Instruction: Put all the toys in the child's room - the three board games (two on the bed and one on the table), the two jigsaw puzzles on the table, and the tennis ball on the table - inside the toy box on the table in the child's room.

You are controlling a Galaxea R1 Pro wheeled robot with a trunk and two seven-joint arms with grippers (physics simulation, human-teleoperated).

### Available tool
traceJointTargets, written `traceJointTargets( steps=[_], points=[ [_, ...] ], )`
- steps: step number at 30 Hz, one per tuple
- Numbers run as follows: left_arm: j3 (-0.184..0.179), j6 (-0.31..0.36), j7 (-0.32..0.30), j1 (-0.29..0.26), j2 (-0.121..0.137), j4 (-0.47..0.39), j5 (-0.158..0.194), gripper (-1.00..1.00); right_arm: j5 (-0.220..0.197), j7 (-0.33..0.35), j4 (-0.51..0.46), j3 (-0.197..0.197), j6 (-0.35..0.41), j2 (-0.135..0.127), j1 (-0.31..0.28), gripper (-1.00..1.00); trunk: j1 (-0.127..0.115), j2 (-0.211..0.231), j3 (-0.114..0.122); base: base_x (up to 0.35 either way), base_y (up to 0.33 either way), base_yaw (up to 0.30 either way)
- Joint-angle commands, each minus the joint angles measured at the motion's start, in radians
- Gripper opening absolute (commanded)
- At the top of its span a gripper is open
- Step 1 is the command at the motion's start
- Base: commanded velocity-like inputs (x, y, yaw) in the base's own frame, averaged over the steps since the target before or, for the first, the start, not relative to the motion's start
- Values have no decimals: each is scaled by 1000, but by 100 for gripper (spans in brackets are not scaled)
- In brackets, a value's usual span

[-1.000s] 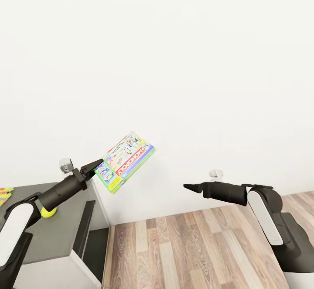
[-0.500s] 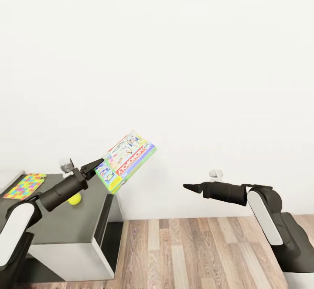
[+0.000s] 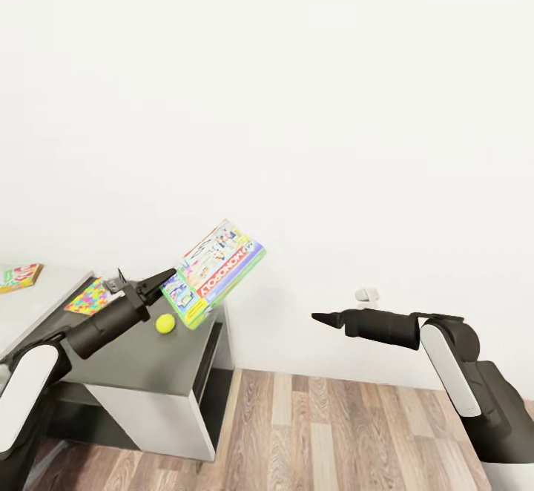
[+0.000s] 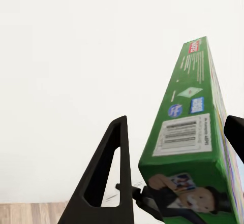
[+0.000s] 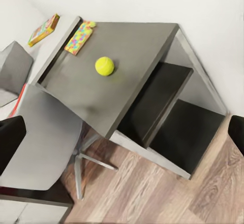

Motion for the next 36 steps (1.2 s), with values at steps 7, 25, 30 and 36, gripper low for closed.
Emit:
traceJointTargets(
  steps=[7, 25, 30, 36],
  points=[
    [1, 6, -4, -1, 0, 0, 8, -100, 7, 7, -1, -1, 2, -1, -1, 100, -26, 48, 20, 0, 0, 294],
    [1, 6, -5, -1, 0, 0, 12, -100, 7, 7, -1, -1, 2, -2, -1, 100, -53, 97, 42, 0, 0, 295],
    [1, 6, -5, -1, -1, 0, 12, -100, 7, 8, -1, -1, 2, -2, -1, 100, -53, 97, 42, 0, 0, 296],
    [1, 6, -5, -2, 0, 0, 12, -100, 7, 8, -1, -1, 2, -2, -1, 100, -53, 97, 42, 0, 0, 296]
  ],
)
